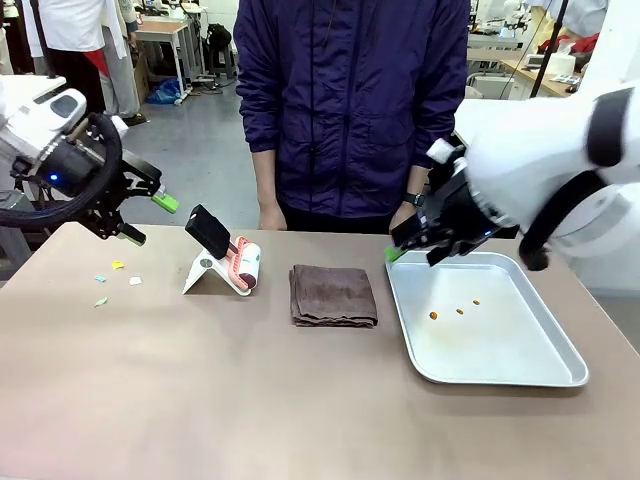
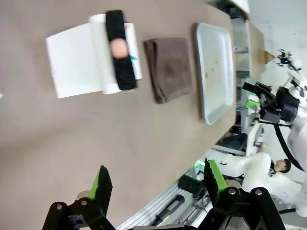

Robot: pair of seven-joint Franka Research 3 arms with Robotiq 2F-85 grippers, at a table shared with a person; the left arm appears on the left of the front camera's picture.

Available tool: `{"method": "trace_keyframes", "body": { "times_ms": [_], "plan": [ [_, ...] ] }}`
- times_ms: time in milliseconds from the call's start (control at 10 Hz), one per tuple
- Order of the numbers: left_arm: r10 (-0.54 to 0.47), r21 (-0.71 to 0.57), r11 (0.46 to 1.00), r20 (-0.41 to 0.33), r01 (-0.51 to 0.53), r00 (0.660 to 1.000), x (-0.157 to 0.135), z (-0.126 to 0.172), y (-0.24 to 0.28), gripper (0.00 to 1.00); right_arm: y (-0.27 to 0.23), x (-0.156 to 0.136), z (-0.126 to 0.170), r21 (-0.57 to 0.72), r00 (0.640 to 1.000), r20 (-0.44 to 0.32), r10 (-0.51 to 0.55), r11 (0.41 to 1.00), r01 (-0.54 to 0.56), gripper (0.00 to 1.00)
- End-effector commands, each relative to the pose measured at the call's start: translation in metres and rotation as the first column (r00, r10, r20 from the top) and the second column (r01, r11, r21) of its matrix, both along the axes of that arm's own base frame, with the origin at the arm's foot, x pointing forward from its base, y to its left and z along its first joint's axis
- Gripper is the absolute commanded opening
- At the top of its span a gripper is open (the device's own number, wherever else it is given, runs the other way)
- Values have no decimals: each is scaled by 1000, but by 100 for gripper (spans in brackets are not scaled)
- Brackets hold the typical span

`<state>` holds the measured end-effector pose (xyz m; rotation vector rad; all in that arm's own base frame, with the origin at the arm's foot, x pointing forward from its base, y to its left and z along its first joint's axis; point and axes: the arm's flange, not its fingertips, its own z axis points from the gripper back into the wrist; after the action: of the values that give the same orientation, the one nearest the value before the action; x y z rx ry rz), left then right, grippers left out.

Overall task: Clean the surface of the table.
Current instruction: Hold the Lint Roller with your left hand and the towel with your right hand.

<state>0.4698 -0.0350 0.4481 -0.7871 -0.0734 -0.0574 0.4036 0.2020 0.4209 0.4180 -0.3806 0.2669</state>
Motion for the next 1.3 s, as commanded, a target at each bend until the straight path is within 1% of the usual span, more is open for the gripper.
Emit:
{"method": "trace_keyframes", "body": {
  "times_ms": [0,100,200,300,400,500,800,900,1000,1100,1200],
  "plan": [
    [11,41,999,-47,-9,999,20,6,4,100,9,11,-8,-14,998,-42,48,999,-49,100],
    [-19,31,999,-58,21,998,27,1,-1,100,12,11,-14,-27,996,-71,56,998,-58,100],
    [-24,29,999,-70,26,997,34,-5,-4,100,13,11,-21,-38,993,-98,60,997,-64,100],
    [-20,31,999,-65,22,998,36,-7,-4,100,10,12,-22,-33,994,-104,45,998,-49,100],
    [-12,29,999,-71,14,997,38,-9,-1,100,1,14,-19,-23,995,-96,4,1000,-6,100],
    [-17,31,999,-49,18,999,33,-12,-4,100,11,7,-31,-31,995,-86,59,998,-62,100],
    [-17,31,999,-49,18,999,33,-12,-4,100,5,9,-31,-24,995,-94,44,999,-46,100],
    [-17,30,999,-53,19,998,36,-14,-4,100,13,18,-32,-88,993,-108,54,994,-63,100],
    [26,62,998,-67,-22,997,53,-14,-15,100,40,34,-35,-119,992,-120,49,991,-64,100],
    [45,77,996,-81,-39,996,63,-15,-21,100,57,46,-38,-144,990,-141,9,989,-30,100],
    [50,36,998,-115,-46,992,72,-17,-24,100,76,54,-44,-127,983,-179,42,990,-66,100]
  ]
}}
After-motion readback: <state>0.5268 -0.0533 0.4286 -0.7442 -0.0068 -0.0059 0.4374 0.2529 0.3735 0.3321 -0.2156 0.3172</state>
